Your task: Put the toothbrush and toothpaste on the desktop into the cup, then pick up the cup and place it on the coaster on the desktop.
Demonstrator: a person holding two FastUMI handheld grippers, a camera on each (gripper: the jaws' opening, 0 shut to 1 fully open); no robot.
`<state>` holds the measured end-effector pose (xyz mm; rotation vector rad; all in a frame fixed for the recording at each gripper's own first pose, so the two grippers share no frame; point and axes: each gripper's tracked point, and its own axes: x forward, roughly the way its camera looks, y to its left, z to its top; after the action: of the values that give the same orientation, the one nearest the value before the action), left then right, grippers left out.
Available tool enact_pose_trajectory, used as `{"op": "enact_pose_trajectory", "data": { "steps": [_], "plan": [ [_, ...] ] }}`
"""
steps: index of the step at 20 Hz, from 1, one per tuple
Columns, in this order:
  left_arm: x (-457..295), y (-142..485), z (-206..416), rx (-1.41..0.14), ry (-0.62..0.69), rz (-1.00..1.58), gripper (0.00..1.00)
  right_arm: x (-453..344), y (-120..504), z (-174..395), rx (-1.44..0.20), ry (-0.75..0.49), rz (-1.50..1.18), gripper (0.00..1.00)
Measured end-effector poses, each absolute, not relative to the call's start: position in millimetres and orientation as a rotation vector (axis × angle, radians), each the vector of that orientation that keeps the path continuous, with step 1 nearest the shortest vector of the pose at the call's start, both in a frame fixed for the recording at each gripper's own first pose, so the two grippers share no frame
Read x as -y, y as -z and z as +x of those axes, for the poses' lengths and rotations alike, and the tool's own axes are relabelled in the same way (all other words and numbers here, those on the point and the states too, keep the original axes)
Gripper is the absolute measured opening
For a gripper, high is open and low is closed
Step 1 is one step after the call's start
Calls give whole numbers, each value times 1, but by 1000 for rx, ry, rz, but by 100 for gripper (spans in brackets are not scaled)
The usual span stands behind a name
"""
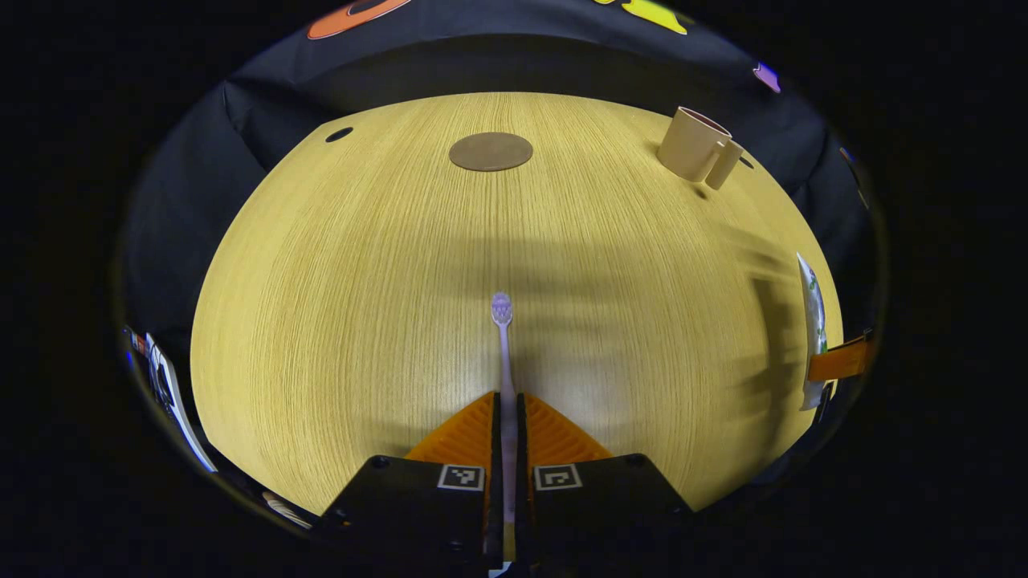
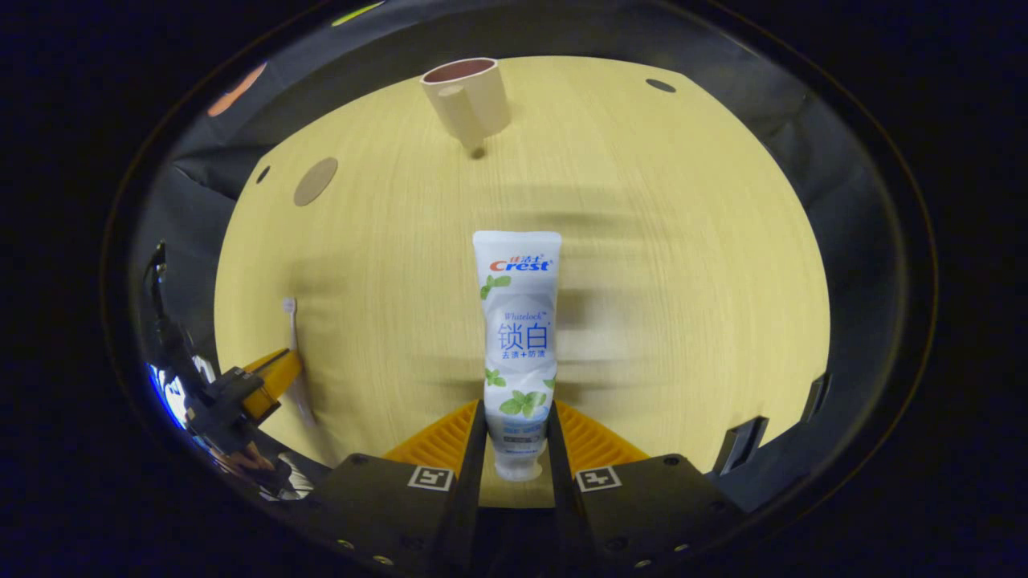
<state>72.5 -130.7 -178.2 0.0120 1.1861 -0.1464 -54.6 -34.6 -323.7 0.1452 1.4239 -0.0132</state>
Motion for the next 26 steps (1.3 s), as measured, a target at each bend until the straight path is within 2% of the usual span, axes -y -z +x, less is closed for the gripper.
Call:
{"op": "enact_pose_trajectory", "data": {
  "steps": [13,17,18,19,20,21,23,26],
  "plan": [
    [221,-1,209,-1118,152,21,4,35,310,-47,-1359,0,161,40],
    [253,-68,259,-1090,143,26,4,37,298,-38,-1293,-2,143,39],
    [243,-70,222,-1080,140,27,4,38,294,-35,-1273,-4,140,39],
    [223,-112,276,-1073,138,28,4,38,291,-30,-1257,-6,139,39],
    [219,-104,249,-1065,135,32,4,37,288,-24,-1241,-8,143,40],
    [229,-162,231,-1054,134,31,4,35,284,-18,-1223,-10,145,40],
    [229,-193,269,-1035,130,25,3,33,275,-6,-1181,-15,143,40],
    [234,-250,275,-1010,126,24,4,29,257,12,-1110,-25,152,40]
  ]
}}
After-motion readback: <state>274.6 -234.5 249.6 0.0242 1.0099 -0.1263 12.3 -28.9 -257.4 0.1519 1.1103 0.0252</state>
